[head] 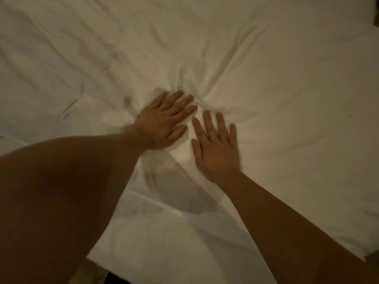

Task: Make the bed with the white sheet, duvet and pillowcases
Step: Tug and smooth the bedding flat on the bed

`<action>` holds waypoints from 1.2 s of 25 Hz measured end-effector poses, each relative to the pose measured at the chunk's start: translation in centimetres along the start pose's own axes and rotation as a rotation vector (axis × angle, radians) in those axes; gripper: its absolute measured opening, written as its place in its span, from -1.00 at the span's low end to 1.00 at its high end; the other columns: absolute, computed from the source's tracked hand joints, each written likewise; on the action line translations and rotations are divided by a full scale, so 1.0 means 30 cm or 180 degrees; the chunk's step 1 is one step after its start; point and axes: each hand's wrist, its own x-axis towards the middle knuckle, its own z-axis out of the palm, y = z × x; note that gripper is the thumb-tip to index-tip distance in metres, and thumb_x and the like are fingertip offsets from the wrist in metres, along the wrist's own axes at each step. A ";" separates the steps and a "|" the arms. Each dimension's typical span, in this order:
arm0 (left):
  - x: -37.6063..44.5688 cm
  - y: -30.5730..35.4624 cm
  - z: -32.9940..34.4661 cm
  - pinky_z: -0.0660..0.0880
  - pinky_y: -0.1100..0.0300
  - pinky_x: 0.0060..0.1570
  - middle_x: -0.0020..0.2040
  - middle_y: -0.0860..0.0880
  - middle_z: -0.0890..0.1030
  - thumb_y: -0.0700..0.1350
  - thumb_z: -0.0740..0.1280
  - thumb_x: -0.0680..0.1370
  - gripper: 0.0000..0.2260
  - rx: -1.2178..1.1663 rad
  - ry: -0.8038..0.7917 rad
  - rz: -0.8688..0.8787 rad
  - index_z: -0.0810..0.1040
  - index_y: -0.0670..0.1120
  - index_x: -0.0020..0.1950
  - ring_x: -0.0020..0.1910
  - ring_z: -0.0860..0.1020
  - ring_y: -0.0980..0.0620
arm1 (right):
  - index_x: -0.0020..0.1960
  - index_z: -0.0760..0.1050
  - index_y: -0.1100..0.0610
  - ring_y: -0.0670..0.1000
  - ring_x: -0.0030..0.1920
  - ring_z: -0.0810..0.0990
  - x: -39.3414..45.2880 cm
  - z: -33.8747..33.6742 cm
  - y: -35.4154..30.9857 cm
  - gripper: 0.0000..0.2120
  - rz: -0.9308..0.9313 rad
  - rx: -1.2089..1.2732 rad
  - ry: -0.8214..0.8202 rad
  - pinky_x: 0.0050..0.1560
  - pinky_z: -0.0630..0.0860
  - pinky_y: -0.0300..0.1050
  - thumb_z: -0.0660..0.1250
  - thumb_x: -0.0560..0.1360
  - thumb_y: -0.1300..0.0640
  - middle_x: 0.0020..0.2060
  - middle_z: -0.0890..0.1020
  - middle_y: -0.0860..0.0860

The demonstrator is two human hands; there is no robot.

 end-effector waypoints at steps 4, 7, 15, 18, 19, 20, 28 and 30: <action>0.241 -0.171 -0.031 -0.14 -0.11 0.56 0.65 0.00 0.05 0.15 -0.09 0.66 -0.45 -0.0178 0.0034 -0.0377 0.08 0.03 0.65 0.63 -0.03 -0.06 | 0.64 -0.07 -0.09 0.09 0.62 -0.14 0.291 -0.020 -0.023 -0.44 0.0128 0.0011 0.0208 0.55 -0.15 0.26 -0.17 0.66 -0.17 0.63 -0.05 -0.04; 0.383 -0.324 -0.023 -0.16 -0.11 0.55 0.65 0.02 0.01 0.12 -0.10 0.68 -0.48 -0.0165 -0.0068 -0.0416 0.05 0.06 0.65 0.63 -0.07 -0.03 | 0.64 -0.07 -0.07 0.08 0.62 -0.11 0.525 -0.044 -0.043 -0.43 0.0274 -0.0052 0.0299 0.56 -0.16 0.23 -0.19 0.65 -0.16 0.63 -0.03 -0.02; 0.785 -0.566 0.036 -0.18 -0.11 0.56 0.65 0.08 -0.04 0.11 -0.10 0.69 -0.49 -0.0382 -0.0234 -0.0542 0.01 0.06 0.65 0.62 -0.11 0.00 | 0.64 -0.01 -0.02 0.04 0.62 -0.07 1.044 -0.049 0.089 -0.42 0.0525 -0.0242 0.0355 0.56 -0.19 0.17 -0.16 0.65 -0.14 0.63 0.02 0.01; 0.888 -0.580 0.102 -0.17 -0.14 0.55 0.65 0.08 -0.02 0.09 -0.10 0.68 -0.48 -0.0415 -0.0202 -0.0643 0.02 0.03 0.65 0.62 -0.11 0.01 | 0.64 0.03 0.02 0.05 0.62 -0.05 1.151 -0.009 0.146 -0.40 0.0618 -0.0310 0.0442 0.57 -0.14 0.19 -0.16 0.63 -0.12 0.63 0.06 0.03; 0.911 -0.583 0.127 -0.16 -0.14 0.55 0.65 0.08 -0.01 0.09 -0.10 0.68 -0.48 -0.0419 -0.0154 -0.0626 0.03 0.02 0.65 0.62 -0.10 0.00 | 0.64 0.04 0.03 0.06 0.62 -0.04 1.175 0.005 0.161 -0.40 0.0630 -0.0341 0.0498 0.57 -0.12 0.20 -0.15 0.63 -0.11 0.62 0.07 0.04; 0.932 -0.590 0.153 -0.16 -0.15 0.55 0.65 0.07 0.00 0.09 -0.10 0.68 -0.47 -0.0439 -0.0117 -0.0604 0.04 0.01 0.65 0.63 -0.09 0.00 | 0.63 0.05 0.04 0.06 0.62 -0.03 1.196 0.022 0.171 -0.40 0.0626 -0.0357 0.0545 0.57 -0.10 0.21 -0.14 0.63 -0.10 0.62 0.08 0.04; 0.970 -0.616 0.181 0.06 -0.15 0.50 0.60 0.00 0.23 0.10 0.00 0.65 -0.48 -0.0494 0.0040 -0.0541 0.25 -0.02 0.59 0.58 0.15 -0.09 | 0.62 0.08 0.05 0.10 0.61 0.04 1.231 0.025 0.180 -0.39 0.0636 -0.0437 0.0450 0.56 -0.04 0.22 -0.08 0.61 -0.09 0.61 0.13 0.07; 1.046 -0.671 0.105 0.27 -0.06 0.25 0.34 -0.11 0.51 0.11 0.11 0.59 -0.58 -0.0622 0.0229 -0.0482 0.52 -0.07 0.33 0.32 0.42 -0.17 | 0.57 0.22 0.07 0.19 0.53 0.22 1.277 -0.055 0.183 -0.40 0.0549 -0.0370 0.0483 0.50 0.08 0.23 -0.05 0.58 -0.10 0.53 0.29 0.14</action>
